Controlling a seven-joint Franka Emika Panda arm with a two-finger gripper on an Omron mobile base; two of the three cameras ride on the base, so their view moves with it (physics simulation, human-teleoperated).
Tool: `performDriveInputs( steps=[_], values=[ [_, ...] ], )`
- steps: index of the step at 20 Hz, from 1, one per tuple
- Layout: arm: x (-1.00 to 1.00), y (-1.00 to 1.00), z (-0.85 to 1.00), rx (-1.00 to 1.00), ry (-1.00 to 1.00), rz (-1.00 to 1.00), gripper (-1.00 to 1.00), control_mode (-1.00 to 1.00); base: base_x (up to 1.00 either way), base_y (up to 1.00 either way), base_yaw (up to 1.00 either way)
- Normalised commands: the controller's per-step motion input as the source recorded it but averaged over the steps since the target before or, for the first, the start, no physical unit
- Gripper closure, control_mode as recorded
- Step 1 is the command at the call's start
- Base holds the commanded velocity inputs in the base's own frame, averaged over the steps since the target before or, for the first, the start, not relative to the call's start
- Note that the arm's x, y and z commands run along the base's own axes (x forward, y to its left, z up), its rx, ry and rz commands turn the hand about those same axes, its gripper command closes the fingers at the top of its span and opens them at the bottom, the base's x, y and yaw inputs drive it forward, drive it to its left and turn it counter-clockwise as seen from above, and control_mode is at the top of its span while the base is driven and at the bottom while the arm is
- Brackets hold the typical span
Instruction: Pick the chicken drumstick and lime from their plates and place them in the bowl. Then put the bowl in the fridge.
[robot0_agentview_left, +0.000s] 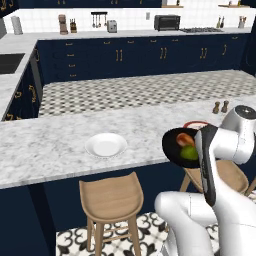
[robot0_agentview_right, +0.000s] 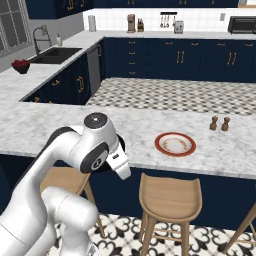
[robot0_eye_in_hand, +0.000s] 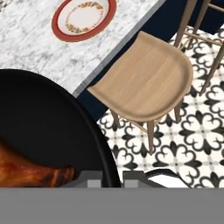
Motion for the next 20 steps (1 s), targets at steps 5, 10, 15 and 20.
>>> performDriveInputs(
  steps=[5, 10, 15, 20],
  values=[
    [-0.08, 0.02, 0.00, 0.00, 0.00, 0.00, 1.00, -1.00, 0.00, 0.00, 0.00],
    [-0.09, -0.01, -0.01, 0.00, 0.00, -0.02, 1.00, -1.00, 0.00, 0.00, 0.00],
    [0.00, 0.00, 0.00, 0.00, 0.00, 0.00, 1.00, 1.00, -0.97, -0.04, -0.17],
    [0.00, 0.00, 0.00, 0.00, 0.00, 0.00, 1.00, 1.00, -0.60, -0.05, -0.51]
  ],
)
